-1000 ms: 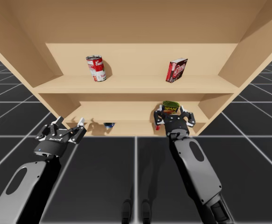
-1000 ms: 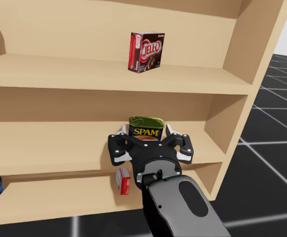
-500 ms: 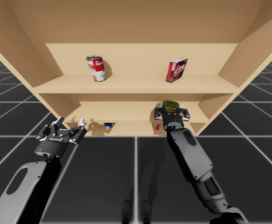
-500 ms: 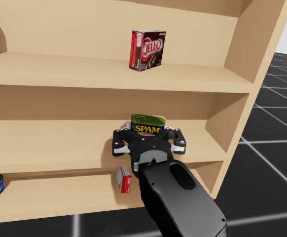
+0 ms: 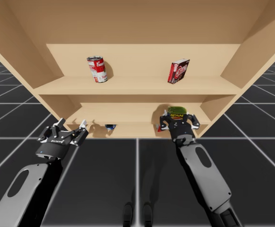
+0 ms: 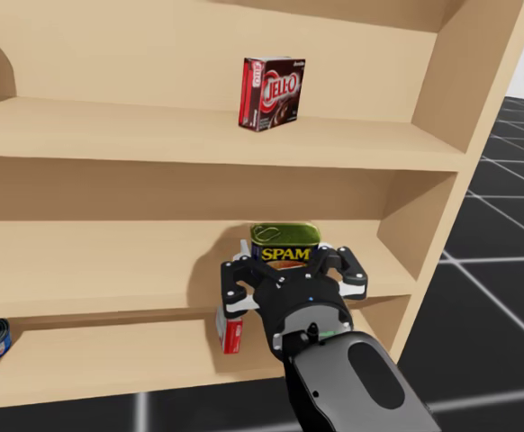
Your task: Find the potted meat can on the shelf and bring it to me.
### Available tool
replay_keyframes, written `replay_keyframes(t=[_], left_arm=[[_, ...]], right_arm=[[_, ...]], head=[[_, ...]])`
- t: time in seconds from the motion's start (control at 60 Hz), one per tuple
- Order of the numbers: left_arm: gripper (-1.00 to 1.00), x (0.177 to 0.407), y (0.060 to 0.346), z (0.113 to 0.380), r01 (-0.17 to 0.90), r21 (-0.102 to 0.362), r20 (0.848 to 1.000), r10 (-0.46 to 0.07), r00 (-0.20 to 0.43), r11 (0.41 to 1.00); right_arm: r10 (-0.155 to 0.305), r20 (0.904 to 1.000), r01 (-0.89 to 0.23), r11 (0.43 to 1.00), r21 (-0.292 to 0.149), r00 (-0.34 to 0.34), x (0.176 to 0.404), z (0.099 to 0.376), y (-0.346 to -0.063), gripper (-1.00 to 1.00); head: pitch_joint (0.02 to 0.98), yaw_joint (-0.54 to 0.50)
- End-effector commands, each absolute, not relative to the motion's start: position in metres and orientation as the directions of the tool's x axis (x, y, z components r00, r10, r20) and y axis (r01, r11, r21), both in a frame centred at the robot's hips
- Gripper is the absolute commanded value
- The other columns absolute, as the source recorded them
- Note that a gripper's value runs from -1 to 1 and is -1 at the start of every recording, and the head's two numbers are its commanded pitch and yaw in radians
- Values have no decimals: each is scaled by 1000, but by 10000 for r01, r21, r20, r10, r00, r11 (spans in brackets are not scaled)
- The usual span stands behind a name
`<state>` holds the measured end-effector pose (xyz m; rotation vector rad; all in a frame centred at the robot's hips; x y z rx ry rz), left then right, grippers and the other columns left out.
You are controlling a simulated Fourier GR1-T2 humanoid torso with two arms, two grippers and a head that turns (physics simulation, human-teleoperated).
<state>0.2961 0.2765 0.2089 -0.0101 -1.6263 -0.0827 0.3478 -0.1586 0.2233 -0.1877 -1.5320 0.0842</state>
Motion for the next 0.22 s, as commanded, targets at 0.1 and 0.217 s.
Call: replay_keyframes(t=[0.1,0.217], left_arm=[[-1000,296,276,209,572,486,9974,-454,-568,9972],[-1000,296,275,209,586,496,9974,-464,-556,9970]], right_arm=[[2609,9621,1571,9564,-2463,-797,311,258,-177,1000],[2915,9505,1521,9496,-2740,-1080,289,263,-183,1000]], head=[[502,-269],[496,-270]])
